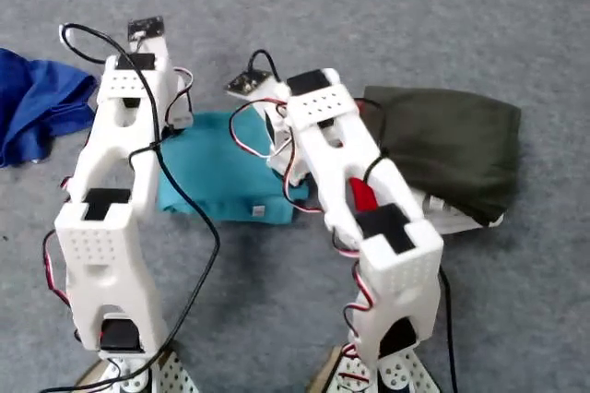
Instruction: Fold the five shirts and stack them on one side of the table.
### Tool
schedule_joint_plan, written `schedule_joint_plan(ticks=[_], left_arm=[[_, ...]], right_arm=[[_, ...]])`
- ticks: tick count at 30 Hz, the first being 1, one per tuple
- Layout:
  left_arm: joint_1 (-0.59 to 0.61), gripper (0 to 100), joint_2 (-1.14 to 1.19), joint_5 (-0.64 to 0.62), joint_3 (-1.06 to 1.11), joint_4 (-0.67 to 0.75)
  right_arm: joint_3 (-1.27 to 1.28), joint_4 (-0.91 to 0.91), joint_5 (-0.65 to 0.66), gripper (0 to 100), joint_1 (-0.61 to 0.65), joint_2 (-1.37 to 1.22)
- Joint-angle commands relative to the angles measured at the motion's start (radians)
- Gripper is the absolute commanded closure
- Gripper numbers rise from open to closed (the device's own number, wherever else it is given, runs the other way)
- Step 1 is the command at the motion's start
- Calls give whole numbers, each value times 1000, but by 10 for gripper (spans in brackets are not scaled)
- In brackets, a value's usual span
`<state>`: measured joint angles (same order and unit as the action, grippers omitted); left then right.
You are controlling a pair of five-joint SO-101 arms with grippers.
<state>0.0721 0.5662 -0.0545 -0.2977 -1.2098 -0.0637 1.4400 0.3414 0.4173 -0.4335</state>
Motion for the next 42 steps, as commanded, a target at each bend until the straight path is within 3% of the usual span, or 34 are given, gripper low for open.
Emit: schedule_joint_plan(ticks=[1, 6, 13, 21, 26, 34, 38, 42], left_arm=[[48, 981, 51, -9, -20, 100], [54, 981, 131, -9, -152, 34], [51, 981, 116, -5, -298, -126], [46, 981, -166, 48, -446, -370], [72, 981, -357, 175, -325, -480], [288, 981, -694, 333, 276, -236], [348, 981, -934, 364, 635, -57], [390, 981, -1082, 336, 918, 173]], right_arm=[[25, -61, -3, 996, -48, -25], [7, -75, -6, 996, -94, -24], [-93, 118, -6, 996, -93, 140], [-82, 351, -2, 996, -99, 395], [168, 347, -2, 996, -77, 628], [627, 273, -37, 995, 64, 997], [697, 94, -275, 993, 105, 1003], [688, -109, -428, 993, 163, 906]])
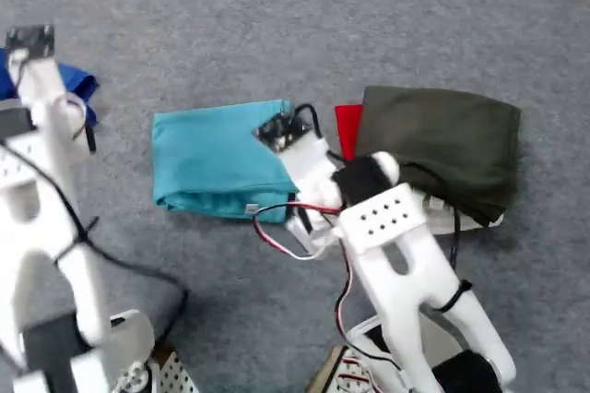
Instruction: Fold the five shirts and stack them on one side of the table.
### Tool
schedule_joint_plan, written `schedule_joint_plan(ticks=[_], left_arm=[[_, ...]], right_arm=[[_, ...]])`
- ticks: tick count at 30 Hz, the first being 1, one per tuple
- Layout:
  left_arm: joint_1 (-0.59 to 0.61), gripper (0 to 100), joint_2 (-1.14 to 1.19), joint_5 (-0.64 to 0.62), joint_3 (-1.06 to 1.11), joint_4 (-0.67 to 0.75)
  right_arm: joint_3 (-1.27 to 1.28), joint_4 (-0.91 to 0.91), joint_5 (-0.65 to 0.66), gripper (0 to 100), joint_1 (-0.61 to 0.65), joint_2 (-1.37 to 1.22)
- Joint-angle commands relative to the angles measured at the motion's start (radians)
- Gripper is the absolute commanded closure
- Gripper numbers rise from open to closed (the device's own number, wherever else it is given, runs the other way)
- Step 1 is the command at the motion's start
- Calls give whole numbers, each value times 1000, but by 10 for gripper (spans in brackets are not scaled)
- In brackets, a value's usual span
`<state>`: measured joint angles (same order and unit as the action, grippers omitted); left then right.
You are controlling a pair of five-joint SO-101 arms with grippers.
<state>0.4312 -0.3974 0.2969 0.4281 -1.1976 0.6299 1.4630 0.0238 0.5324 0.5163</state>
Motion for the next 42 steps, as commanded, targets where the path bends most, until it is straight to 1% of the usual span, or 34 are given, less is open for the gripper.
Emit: schedule_joint_plan(ticks=[1, 3, 5, 8, 11, 13, 15, 17, 19, 22, 24, 26, 29, 31, 33, 34, 36, 38, 40, 42], left_arm=[[44, 981, -139, -40, 238, 213], [68, 981, -154, -71, 292, 292], [80, 980, -150, -80, 322, 341], [104, 980, -127, -80, 341, 394], [123, 980, -76, -80, 364, 468], [124, 980, -30, -80, 356, 493], [124, 980, 13, -80, 334, 493], [127, 980, 53, -80, 305, 491], [144, 980, 87, -81, 284, 491], [172, 980, 125, -81, 247, 491], [184, 980, 142, -97, 227, 491], [186, 979, 157, -106, 218, 491], [186, 979, 166, -106, 216, 491], [186, 979, 166, -106, 216, 491], [186, 979, 166, -106, 216, 491], [186, 979, 166, -106, 216, 491], [186, 979, 166, -106, 216, 491], [186, 979, 166, -106, 216, 491], [186, 979, 168, -104, 216, 491], [186, 979, 168, -104, 216, 491]], right_arm=[[-24, -161, -175, 993, 67, -76], [-82, -215, -315, 983, 93, -160], [-160, -256, -466, 944, 97, -249], [-285, -296, -674, 834, 97, -387], [-403, -276, -807, 698, 102, -518], [-475, -261, -899, 622, 119, -598], [-541, -249, -988, 567, 148, -674], [-595, -236, -1059, 546, 179, -743], [-645, -229, -1112, 549, 209, -811], [-693, -233, -1158, 560, 223, -906], [-723, -235, -1178, 581, 219, -969], [-759, -236, -1183, 624, 205, -1030], [-820, -236, -1174, 731, 170, -1107], [-860, -229, -1171, 827, 139, -1142], [-880, -229, -1169, 943, 116, -1158], [-885, -229, -1154, 983, 110, -1158], [-888, -218, -1114, 974, 105, -1155], [-905, -192, -1097, 998, 104, -1153], [-931, -146, -1094, 996, 104, -1147], [-974, -91, -1053, 997, 104, -1136]])
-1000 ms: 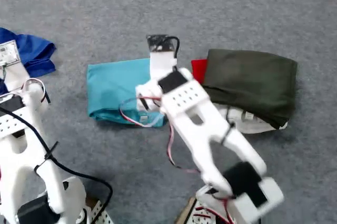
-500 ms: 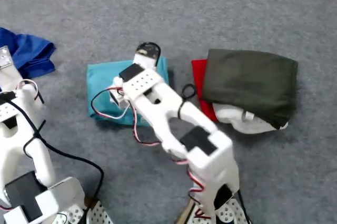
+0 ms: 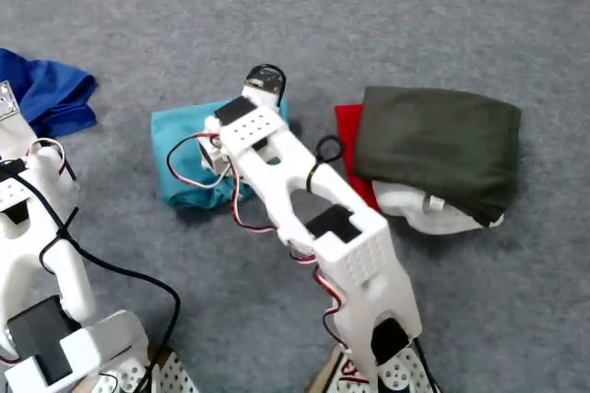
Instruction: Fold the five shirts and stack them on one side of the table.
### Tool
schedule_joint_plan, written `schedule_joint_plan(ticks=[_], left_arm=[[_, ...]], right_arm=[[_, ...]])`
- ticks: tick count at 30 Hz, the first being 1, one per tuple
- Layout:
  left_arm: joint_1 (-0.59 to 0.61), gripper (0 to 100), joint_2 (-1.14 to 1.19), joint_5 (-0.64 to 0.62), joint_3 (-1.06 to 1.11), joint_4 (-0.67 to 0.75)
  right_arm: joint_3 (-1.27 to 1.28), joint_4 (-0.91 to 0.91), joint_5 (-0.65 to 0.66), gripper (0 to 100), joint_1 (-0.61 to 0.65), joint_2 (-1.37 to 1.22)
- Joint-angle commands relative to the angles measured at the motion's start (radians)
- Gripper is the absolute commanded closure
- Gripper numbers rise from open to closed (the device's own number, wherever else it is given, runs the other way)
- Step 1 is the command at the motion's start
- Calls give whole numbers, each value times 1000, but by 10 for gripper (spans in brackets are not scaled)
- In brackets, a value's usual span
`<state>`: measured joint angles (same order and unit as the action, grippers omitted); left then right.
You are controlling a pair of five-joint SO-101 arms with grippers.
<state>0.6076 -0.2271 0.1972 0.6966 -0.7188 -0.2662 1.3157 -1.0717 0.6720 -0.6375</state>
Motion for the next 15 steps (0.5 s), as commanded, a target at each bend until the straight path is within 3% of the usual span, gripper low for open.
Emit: schedule_joint_plan(ticks=[1, 5, 10, 15], left_arm=[[9, 979, -2, -5, -52, 12], [9, 979, -2, -5, -52, 12], [9, 979, -2, -5, -52, 12], [9, 979, -2, -5, -52, 12]], right_arm=[[-105, 91, 66, 997, -38, 25], [-251, 209, 204, 997, -68, 51], [-443, 313, 528, 996, -162, 50], [-593, 474, 717, 996, -249, 53]])
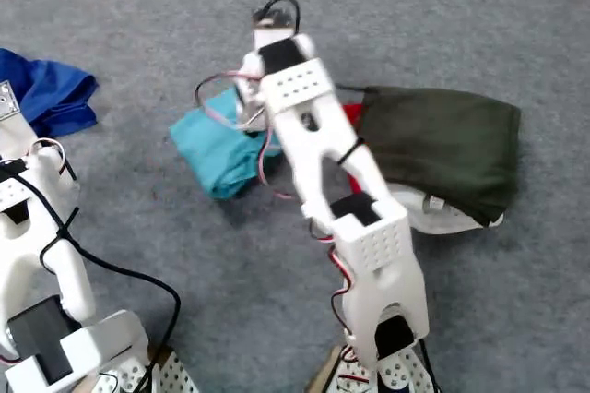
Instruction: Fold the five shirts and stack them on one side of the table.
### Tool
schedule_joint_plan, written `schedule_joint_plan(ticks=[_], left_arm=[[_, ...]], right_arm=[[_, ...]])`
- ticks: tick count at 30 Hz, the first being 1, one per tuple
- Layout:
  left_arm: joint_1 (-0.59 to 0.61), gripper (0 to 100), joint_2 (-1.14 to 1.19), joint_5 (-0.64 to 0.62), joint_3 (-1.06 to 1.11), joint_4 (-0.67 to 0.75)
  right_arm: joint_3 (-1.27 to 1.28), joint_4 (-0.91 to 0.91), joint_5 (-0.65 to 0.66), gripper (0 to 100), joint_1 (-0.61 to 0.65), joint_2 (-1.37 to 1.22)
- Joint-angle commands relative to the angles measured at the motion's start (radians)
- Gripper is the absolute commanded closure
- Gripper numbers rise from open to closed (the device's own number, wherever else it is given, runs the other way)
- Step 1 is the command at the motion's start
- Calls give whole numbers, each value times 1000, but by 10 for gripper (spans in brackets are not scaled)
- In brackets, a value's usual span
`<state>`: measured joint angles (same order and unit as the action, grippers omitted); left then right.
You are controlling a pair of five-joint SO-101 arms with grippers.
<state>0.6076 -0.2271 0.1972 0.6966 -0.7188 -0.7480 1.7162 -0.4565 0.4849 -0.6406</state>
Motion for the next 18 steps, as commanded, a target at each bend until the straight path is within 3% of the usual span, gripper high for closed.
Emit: schedule_joint_plan(ticks=[1, 13, 18], left_arm=[[9, 979, -2, -5, -52, 12], [8, 979, -2, -5, -46, 12], [8, 979, -2, -5, -44, 12]], right_arm=[[-119, 71, 129, 996, -91, 64], [-128, 71, 318, 996, -410, 303], [35, 71, 377, 996, -538, 435]])
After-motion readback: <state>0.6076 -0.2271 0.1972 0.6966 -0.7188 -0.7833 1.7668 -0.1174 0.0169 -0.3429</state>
